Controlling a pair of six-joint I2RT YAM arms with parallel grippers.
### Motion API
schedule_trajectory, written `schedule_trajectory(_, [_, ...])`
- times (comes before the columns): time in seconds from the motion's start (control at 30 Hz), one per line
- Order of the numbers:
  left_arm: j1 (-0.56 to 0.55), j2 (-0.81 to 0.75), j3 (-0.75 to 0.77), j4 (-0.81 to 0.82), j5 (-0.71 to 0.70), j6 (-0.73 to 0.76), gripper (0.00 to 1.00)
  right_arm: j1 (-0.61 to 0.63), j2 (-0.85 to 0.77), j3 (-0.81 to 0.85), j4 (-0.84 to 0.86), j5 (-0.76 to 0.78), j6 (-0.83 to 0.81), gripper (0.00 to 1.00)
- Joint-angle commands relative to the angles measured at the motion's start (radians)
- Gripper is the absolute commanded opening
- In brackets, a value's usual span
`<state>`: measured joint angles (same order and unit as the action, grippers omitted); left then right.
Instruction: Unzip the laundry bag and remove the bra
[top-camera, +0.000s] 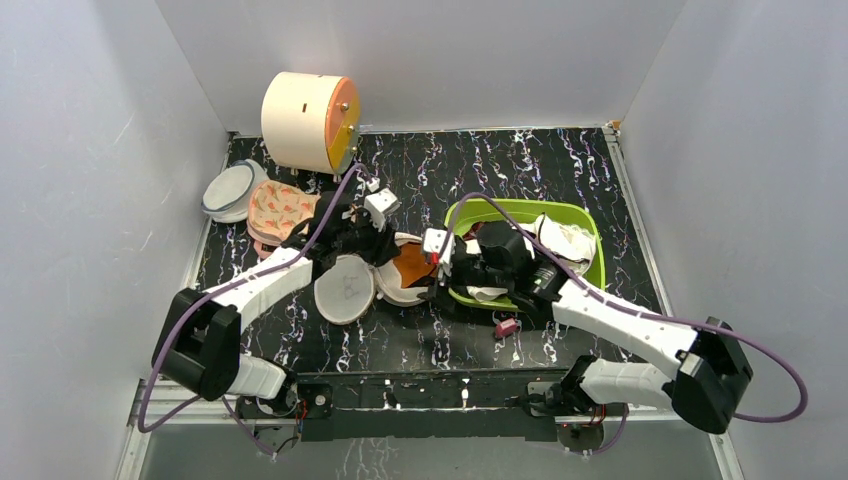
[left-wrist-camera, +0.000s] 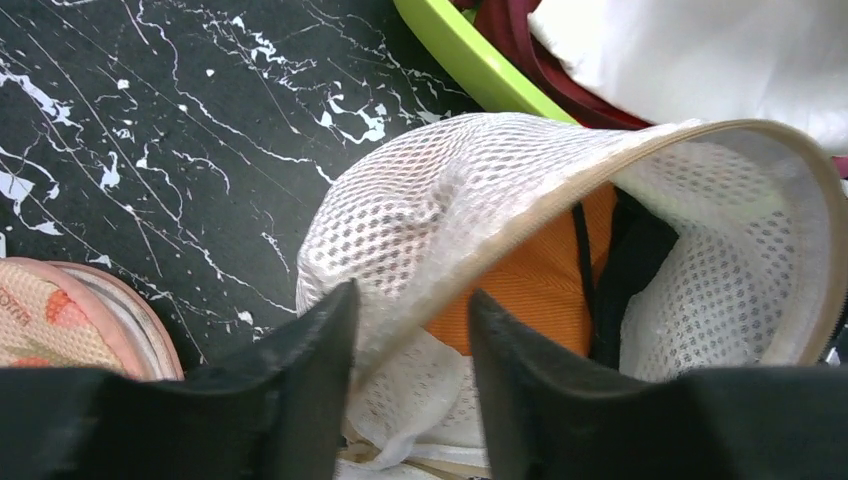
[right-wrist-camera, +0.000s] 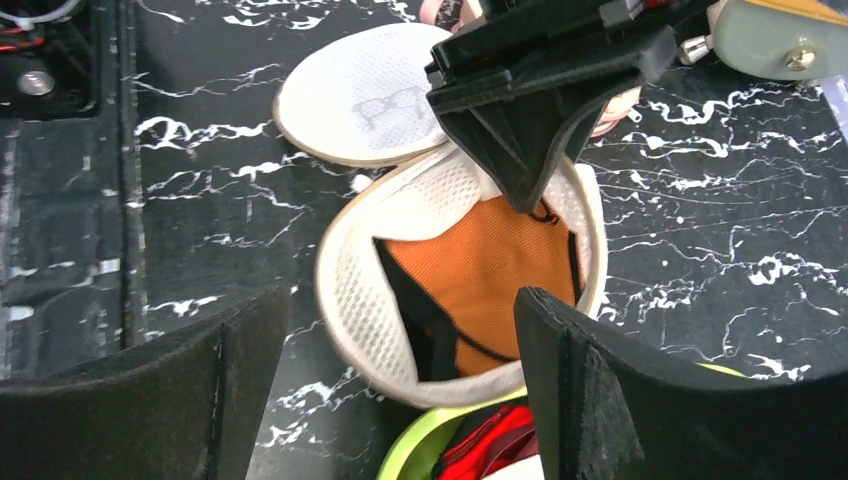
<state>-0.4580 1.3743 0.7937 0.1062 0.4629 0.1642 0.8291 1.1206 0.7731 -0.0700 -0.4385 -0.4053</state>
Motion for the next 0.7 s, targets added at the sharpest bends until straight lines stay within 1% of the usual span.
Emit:
schedule_trajectory(0.0, [0.007,0.048,0.109,-0.043,0.039,-0.016,0.34,0.031,0.076,0.09,0.112,0.103,0.014,0.76])
schedule_trajectory(0.1, [0.008,0.056,0.12,-0.051,0.044,-0.02,0.24,0.051,0.113,0.084,0.129,0.158,0.018,0.68])
schedule_trajectory(0.17, [0.008,0.051,0.128,-0.058,0.042,-0.02,0.12,0.064,0.143,0.095,0.131,0.199,0.023,0.59])
schedule_trajectory(0.2, [0.009,0.048,0.13,-0.063,0.038,-0.021,0.03,0.068,0.16,0.102,0.129,0.212,0.029,0.57])
schedule_trajectory(0.23, [0.009,0.042,0.127,-0.059,0.034,-0.023,0.0,0.072,0.175,0.109,0.129,0.228,0.032,0.55])
schedule_trajectory(0.5, [0.008,0.004,0.125,-0.063,0.045,-0.041,0.0,0.081,0.297,0.15,0.153,0.388,0.022,0.44])
schedule_trajectory(0.67, [0.008,-0.037,0.113,-0.05,0.056,-0.062,0.0,0.08,0.347,0.142,0.24,0.495,-0.009,0.46])
